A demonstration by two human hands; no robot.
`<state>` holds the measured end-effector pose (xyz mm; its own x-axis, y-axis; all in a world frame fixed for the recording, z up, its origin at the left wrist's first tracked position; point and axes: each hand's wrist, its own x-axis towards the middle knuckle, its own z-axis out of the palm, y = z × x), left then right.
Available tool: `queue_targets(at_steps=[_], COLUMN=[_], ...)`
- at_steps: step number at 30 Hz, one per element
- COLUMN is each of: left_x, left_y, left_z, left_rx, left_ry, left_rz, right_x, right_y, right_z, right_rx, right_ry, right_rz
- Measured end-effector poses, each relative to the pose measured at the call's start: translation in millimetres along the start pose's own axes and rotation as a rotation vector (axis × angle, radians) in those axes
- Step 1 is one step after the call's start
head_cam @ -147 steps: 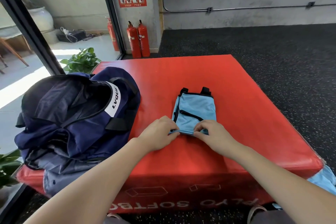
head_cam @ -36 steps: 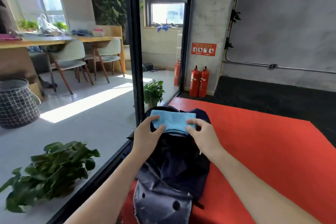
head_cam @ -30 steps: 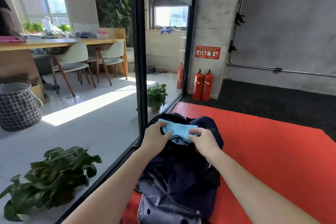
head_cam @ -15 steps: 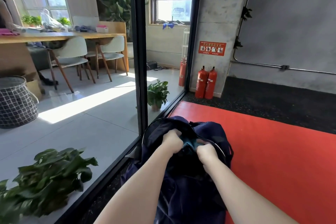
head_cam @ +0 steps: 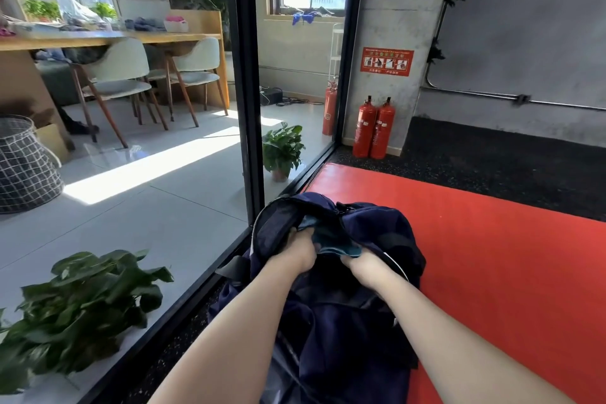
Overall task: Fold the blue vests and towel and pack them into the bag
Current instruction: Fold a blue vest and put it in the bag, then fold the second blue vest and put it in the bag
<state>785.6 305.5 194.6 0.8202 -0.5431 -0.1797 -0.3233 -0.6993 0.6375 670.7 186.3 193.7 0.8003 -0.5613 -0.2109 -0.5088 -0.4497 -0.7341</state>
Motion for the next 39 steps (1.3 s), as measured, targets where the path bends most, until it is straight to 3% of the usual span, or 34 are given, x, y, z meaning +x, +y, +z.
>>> queue_targets(at_steps=[8,12,19,29,39], left_x=[-49.1,-98.1,-197.5,-330.2,-447.9], left_y=[20.8,41.5,113.5,252.1,322.7], left_z=[-29.4,-41.2,-18.6,132.2,344.3], left_rx=[-0.021,-0.055,-0.126,-0.110,0.001], left_ry=[0.081,0.164,0.190,-0.070,-0.468], left_rz=[0.146,0.205,0.328,0.618,0.762], right_x=[-63.6,-105.0,-200.3,-357.3,-496.8], right_y=[-23.7,-31.3,3.9,171.1,390.7], right_z=[-27.5,-40.9,-111.2,-231.0,-273.2], right_rx=[0.036,0.128,0.189,0.339,0.452], right_ry=[0.096,0.056,0.127,0.369,0.556], right_rz=[-0.063,-0.099,-0.130,0.017,0.389])
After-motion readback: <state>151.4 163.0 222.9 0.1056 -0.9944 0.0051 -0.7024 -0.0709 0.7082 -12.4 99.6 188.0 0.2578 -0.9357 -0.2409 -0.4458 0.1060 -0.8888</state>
